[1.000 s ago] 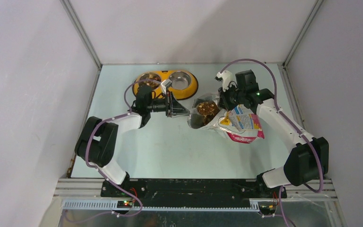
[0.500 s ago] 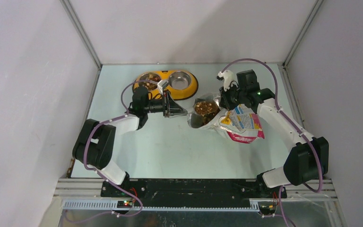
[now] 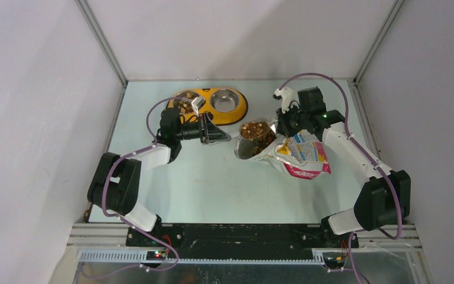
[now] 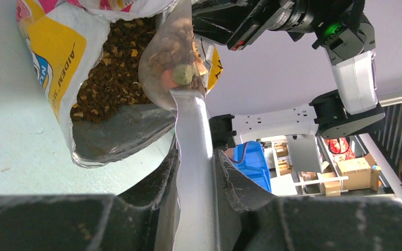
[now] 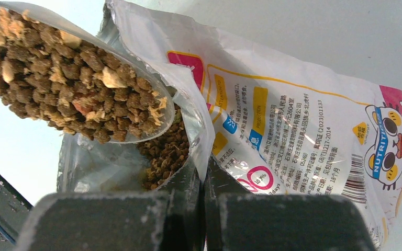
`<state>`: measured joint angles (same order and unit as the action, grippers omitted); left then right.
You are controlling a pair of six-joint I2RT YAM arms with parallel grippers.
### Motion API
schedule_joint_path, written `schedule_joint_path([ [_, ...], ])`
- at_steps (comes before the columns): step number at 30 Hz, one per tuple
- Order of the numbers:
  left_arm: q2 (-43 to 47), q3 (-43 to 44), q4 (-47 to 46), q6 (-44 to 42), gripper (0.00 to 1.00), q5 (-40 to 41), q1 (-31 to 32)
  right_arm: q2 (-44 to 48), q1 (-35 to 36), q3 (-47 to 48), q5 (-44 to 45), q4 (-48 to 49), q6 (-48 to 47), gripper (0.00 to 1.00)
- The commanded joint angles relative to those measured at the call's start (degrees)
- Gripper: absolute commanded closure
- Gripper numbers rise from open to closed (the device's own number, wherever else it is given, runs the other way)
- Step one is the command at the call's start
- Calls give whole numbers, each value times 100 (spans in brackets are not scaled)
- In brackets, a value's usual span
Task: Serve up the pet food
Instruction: Collect the pet food from the pet food bag, then pour the pet food into the pet food bowl.
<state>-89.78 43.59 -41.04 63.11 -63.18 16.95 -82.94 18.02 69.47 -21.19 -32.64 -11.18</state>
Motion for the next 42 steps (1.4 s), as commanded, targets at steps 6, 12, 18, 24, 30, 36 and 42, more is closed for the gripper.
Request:
schedule_joint_path([
  [6,283,-85,-656,214,100,-45,-104,-42,-172,-8,432,-181,-106,100],
  [12,296,-150,-833,343,100,-25,-192,-44,-188,-10,407,-181,-104,100],
  [18,341,-216,-894,381,100,1,-288,-34,-194,-6,426,-173,-95,100],
  [24,318,-268,-1067,526,100,64,-376,-53,-212,-10,430,-175,-86,100],
  [30,227,-302,-1376,823,100,162,-505,-59,-221,-5,432,-178,-86,100],
  [36,78,-293,-2138,1331,100,236,-630,-68,-220,-7,432,-173,-86,100],
  [42,11,-258,-2219,1414,100,381,-731,-68,-226,-9,439,-172,-94,100],
])
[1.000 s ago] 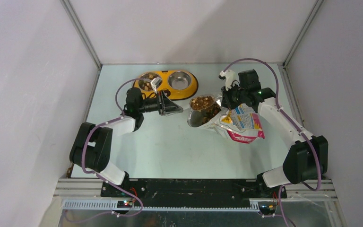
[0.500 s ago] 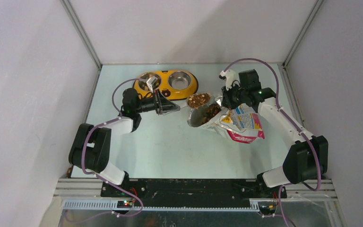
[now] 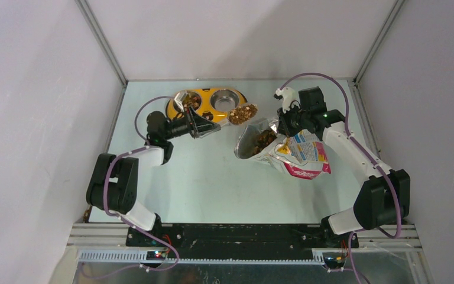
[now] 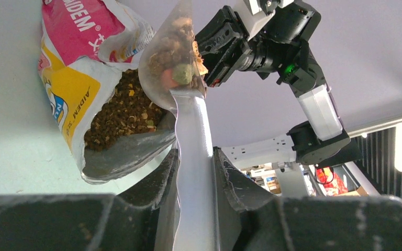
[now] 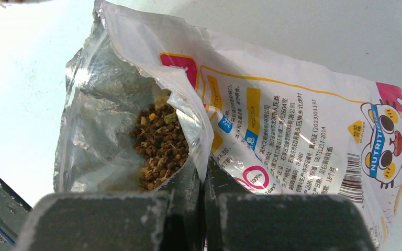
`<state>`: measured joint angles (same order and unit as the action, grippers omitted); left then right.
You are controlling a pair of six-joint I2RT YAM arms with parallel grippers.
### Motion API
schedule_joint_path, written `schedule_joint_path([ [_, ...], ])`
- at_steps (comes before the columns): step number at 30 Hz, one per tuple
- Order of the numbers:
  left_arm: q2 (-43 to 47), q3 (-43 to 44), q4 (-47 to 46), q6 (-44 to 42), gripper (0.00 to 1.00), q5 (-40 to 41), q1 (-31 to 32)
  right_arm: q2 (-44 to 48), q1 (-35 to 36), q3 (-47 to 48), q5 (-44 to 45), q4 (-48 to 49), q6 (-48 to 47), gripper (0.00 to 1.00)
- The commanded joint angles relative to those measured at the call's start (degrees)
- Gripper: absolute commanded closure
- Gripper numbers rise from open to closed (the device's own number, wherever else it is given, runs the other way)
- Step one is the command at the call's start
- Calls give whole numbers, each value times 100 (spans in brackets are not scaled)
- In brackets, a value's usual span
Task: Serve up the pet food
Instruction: Pour the pet food into the pet food bowl.
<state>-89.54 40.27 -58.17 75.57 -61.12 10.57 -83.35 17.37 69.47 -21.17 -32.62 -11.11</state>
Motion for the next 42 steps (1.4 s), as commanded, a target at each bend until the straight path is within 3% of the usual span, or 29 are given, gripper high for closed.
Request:
schedule_joint_path([
  [1,-40,87,-486,164,100,220,-105,-24,-156,-7,438,-175,-97,100],
  [10,-190,233,-259,14,100,374,-272,-31,-155,-11,429,-178,-101,100],
  [18,-262,655,1080,-1062,100,658,-425,-32,-163,-11,429,-179,-101,100],
  [42,-1676,1634,1009,-1273,100,956,-710,-34,-144,-8,412,-174,-101,100],
])
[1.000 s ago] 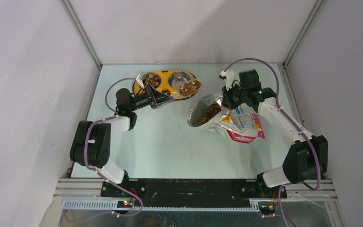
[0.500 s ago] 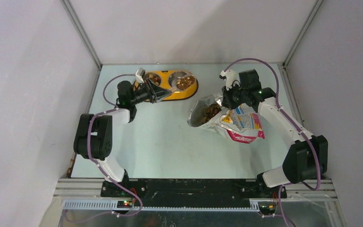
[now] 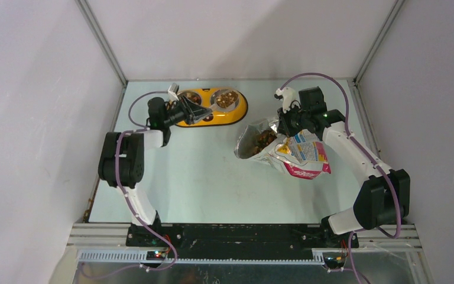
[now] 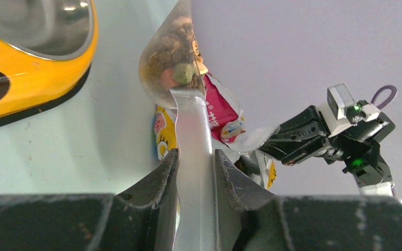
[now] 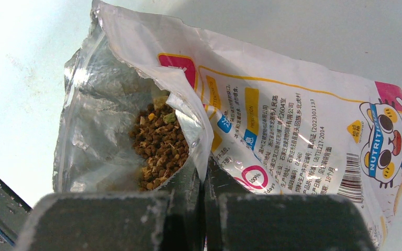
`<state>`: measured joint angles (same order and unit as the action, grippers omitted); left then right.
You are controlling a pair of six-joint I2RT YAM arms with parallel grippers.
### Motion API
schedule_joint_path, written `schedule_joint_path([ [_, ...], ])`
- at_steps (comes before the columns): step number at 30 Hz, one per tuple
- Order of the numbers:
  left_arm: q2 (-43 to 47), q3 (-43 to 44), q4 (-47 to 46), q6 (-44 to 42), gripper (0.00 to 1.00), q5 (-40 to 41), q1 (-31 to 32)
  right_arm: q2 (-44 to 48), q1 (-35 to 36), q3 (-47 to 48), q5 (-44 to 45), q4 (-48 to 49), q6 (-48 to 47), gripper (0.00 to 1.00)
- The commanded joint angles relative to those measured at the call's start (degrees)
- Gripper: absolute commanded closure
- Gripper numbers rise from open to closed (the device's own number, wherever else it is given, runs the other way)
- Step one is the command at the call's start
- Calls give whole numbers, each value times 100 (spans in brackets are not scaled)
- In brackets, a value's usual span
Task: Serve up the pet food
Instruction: Pour the pet food into the pet food bowl.
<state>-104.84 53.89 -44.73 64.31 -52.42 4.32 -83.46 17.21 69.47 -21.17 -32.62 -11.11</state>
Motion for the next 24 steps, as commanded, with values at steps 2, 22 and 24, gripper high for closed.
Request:
schedule_joint_path([
  [2,-230,329,-363,-152,100,117,-94,-21,-124,-10,417,-177,-97,100],
  [22,-845,953,-47,-474,100,564,-151,23,-93,-11,394,-166,-84,100],
  [24,-903,1020,93,-540,100,609,-160,22,-81,-9,394,-166,-84,100],
])
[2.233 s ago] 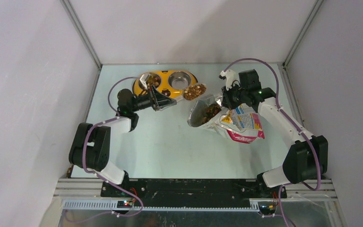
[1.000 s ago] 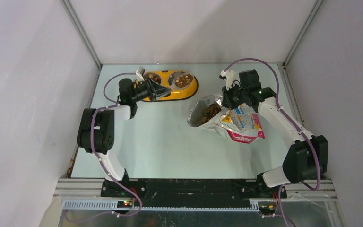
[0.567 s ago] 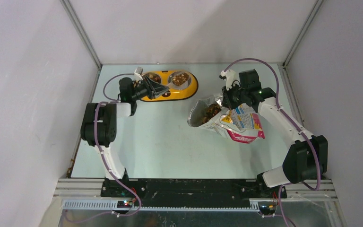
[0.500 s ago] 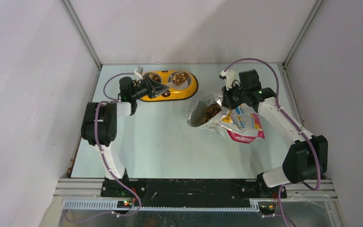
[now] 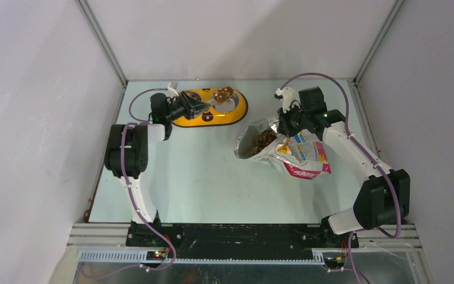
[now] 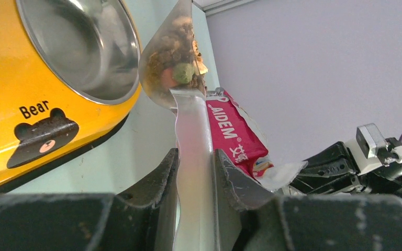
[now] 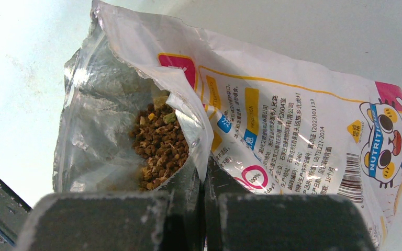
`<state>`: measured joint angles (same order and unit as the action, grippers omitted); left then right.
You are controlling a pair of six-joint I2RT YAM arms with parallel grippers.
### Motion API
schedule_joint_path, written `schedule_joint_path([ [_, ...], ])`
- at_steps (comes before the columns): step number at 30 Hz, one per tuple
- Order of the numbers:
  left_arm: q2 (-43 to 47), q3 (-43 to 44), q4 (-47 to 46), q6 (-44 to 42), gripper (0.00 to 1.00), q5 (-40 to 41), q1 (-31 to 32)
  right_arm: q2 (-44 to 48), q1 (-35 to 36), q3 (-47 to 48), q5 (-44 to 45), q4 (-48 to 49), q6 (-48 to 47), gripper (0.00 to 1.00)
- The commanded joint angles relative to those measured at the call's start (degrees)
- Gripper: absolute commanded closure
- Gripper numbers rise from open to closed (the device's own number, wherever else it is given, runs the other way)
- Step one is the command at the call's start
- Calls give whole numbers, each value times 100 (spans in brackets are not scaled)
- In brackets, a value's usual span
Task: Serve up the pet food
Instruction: Pour the pet food into the pet food bowl.
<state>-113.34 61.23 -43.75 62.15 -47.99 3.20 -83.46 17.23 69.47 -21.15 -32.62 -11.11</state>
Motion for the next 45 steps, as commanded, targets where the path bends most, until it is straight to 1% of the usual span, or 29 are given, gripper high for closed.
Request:
schedule_joint_path([
  [1,-76,326,52,-337,100,184,-50,22,-89,-7,392,-166,-84,100],
  [8,-239,453,308,-483,100,356,-48,25,-81,-8,400,-166,-84,100],
  [14,-338,606,849,-799,100,589,-48,17,-71,-12,409,-166,-93,100],
  [21,-380,722,1235,-963,100,801,-42,31,-72,-8,416,-166,-93,100],
  [28,-356,894,1789,-1229,100,1067,-41,34,-69,-10,419,-166,-96,100],
  [36,-323,1044,2167,-1474,100,1245,15,40,-37,-10,427,-166,-101,100],
  [45,-275,1442,2987,-2023,100,1530,153,32,-23,-12,436,-170,-110,100],
])
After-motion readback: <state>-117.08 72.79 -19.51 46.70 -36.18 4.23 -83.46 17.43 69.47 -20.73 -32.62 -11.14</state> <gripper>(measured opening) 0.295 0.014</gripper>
